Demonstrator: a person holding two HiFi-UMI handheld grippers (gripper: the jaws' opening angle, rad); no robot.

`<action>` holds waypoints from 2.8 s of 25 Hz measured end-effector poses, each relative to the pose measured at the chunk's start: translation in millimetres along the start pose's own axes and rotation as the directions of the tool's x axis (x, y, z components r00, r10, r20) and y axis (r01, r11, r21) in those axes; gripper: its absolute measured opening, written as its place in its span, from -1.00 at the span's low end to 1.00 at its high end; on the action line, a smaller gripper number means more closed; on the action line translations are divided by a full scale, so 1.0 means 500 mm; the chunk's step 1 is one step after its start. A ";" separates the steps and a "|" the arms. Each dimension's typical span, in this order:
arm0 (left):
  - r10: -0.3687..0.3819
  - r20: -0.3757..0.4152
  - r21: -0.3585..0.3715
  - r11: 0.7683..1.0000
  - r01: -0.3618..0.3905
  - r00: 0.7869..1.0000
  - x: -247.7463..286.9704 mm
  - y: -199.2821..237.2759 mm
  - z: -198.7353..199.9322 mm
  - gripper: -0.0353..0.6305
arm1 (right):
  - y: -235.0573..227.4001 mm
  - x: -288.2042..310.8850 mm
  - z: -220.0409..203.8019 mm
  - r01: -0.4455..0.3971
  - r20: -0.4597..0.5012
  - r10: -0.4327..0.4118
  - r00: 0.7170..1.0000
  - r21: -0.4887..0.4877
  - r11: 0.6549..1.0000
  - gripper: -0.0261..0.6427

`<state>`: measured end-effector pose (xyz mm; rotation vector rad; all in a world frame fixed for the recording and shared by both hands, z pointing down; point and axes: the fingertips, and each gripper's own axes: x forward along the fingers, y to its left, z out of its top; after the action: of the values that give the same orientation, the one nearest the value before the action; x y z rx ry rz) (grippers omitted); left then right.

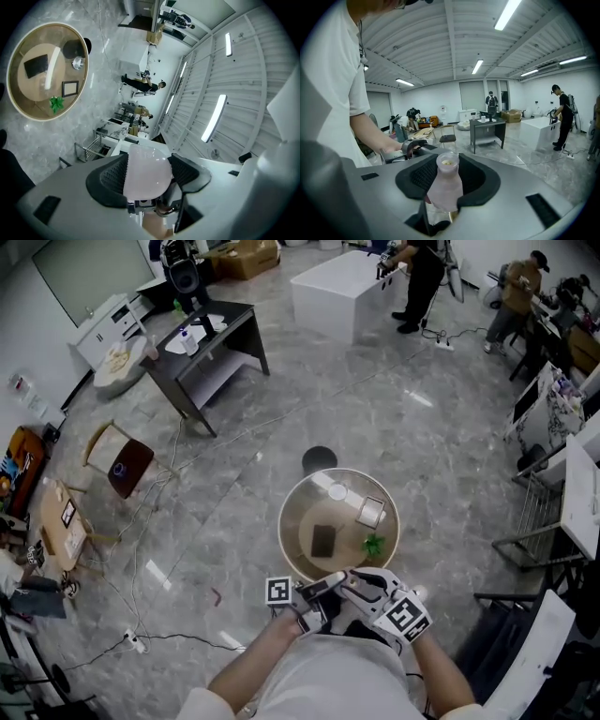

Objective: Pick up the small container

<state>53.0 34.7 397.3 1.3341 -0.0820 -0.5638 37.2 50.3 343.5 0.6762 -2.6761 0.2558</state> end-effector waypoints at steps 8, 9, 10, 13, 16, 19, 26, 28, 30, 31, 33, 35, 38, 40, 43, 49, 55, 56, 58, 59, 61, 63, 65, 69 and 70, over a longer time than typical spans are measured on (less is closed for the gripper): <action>-0.017 0.056 0.014 1.000 0.016 0.998 0.032 -0.001 -0.123 0.00 | 0.052 -0.121 -0.004 -0.063 0.030 0.063 0.998 -0.026 0.998 -0.47; -0.019 0.061 0.023 1.000 0.018 0.998 0.036 -0.001 -0.136 0.00 | 0.057 -0.135 -0.005 -0.068 0.036 0.069 0.997 -0.030 0.997 -0.47; -0.024 0.066 0.029 0.999 0.022 0.998 0.040 -0.002 -0.149 0.00 | 0.064 -0.148 -0.006 -0.072 0.039 0.073 0.997 -0.035 0.997 -0.47; -0.041 0.084 0.032 0.999 0.038 0.996 0.045 -0.006 -0.199 0.00 | 0.091 -0.190 -0.007 -0.087 0.046 0.090 0.995 -0.054 0.995 -0.47; -0.051 0.099 0.042 0.998 0.047 0.994 0.048 -0.007 -0.245 0.00 | 0.119 -0.230 -0.009 -0.104 0.054 0.108 0.993 -0.083 0.991 -0.47; -0.052 0.113 0.052 0.998 0.046 0.992 0.047 -0.009 -0.282 -0.01 | 0.145 -0.260 -0.015 -0.114 0.057 0.120 0.991 -0.104 0.988 -0.47; -0.032 0.130 0.080 0.997 0.022 0.991 0.032 -0.016 -0.336 0.00 | 0.190 -0.296 -0.019 -0.129 0.074 0.137 0.988 -0.107 0.986 -0.47; -0.028 0.134 0.080 0.997 0.018 0.991 0.021 -0.019 -0.348 0.00 | 0.205 -0.299 -0.018 -0.136 0.081 0.145 0.986 -0.106 0.985 -0.47; -0.030 0.134 0.076 0.997 0.019 0.990 0.011 -0.022 -0.360 -0.01 | 0.221 -0.302 -0.016 -0.142 0.089 0.152 0.984 -0.107 0.984 -0.47; -0.031 0.133 0.077 0.997 0.021 0.991 0.007 -0.025 -0.365 -0.01 | 0.227 -0.303 -0.015 -0.142 0.091 0.153 0.984 -0.111 0.984 -0.47; -0.034 0.130 0.080 0.997 0.023 0.991 -0.002 -0.031 -0.371 -0.01 | 0.239 -0.303 -0.009 -0.139 0.094 0.150 0.984 -0.117 0.983 -0.47; -0.034 0.124 0.080 0.996 0.025 0.992 -0.011 -0.038 -0.374 -0.01 | 0.249 -0.300 -0.003 -0.132 0.097 0.144 0.985 -0.117 0.984 -0.47; -0.029 0.110 0.078 0.997 0.020 0.994 -0.020 -0.047 -0.373 -0.01 | 0.254 -0.295 0.004 -0.113 0.109 0.125 0.986 -0.112 0.987 -0.47; -0.021 0.096 0.074 0.997 0.014 0.995 -0.024 -0.054 -0.372 -0.01 | 0.255 -0.291 0.010 -0.094 0.119 0.107 0.987 -0.109 0.990 -0.47; -0.011 0.080 0.062 0.998 0.006 0.997 -0.036 -0.069 -0.371 -0.01 | 0.268 -0.281 0.024 -0.080 0.123 0.092 0.988 -0.093 0.992 -0.46; -0.003 0.066 0.056 0.998 -0.001 0.998 -0.060 -0.089 -0.358 -0.01 | 0.280 -0.258 0.044 -0.059 0.141 0.070 0.987 -0.081 0.995 -0.46; -0.004 0.050 0.065 0.998 0.001 0.999 -0.062 -0.100 -0.343 -0.01 | 0.274 -0.248 0.060 -0.048 0.159 0.060 0.985 -0.081 0.996 -0.47; -0.003 0.048 0.066 0.998 0.000 0.999 -0.062 -0.100 -0.341 -0.01 | 0.273 -0.246 0.061 -0.047 0.161 0.060 0.985 -0.081 0.996 -0.47; -0.002 0.048 0.066 0.998 -0.001 0.999 -0.062 -0.098 -0.337 -0.01 | 0.271 -0.242 0.058 -0.047 0.158 0.059 0.986 -0.083 0.995 -0.47; -0.001 0.049 0.067 0.998 -0.002 0.999 -0.062 -0.097 -0.336 -0.01 | 0.270 -0.241 0.056 -0.047 0.156 0.059 0.986 -0.083 0.995 -0.47; -0.002 0.048 0.067 0.998 -0.001 0.999 -0.065 -0.099 -0.336 -0.01 | 0.272 -0.239 0.057 -0.047 0.155 0.060 0.986 -0.083 0.995 -0.47; -0.004 0.050 0.063 0.998 0.001 0.999 -0.066 -0.103 -0.334 -0.01 | 0.273 -0.236 0.061 -0.048 0.153 0.060 0.986 -0.086 0.995 -0.47; -0.002 0.050 0.064 0.998 -0.001 0.999 -0.063 -0.104 -0.331 -0.01 | 0.268 -0.235 0.062 -0.048 0.151 0.060 0.987 -0.087 0.995 -0.47; 0.006 0.052 0.071 0.997 -0.010 0.999 -0.062 -0.105 -0.328 -0.01 | 0.265 -0.235 0.064 -0.048 0.151 0.060 0.987 -0.083 0.995 -0.47; 0.007 0.053 0.071 0.997 -0.011 0.999 -0.062 -0.105 -0.328 -0.01 | 0.266 -0.236 0.064 -0.048 0.151 0.060 0.987 -0.082 0.995 -0.47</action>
<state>69.2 188.2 314.9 1.3871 -0.1524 -0.5932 58.9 207.0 256.8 0.6223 -2.8371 0.1163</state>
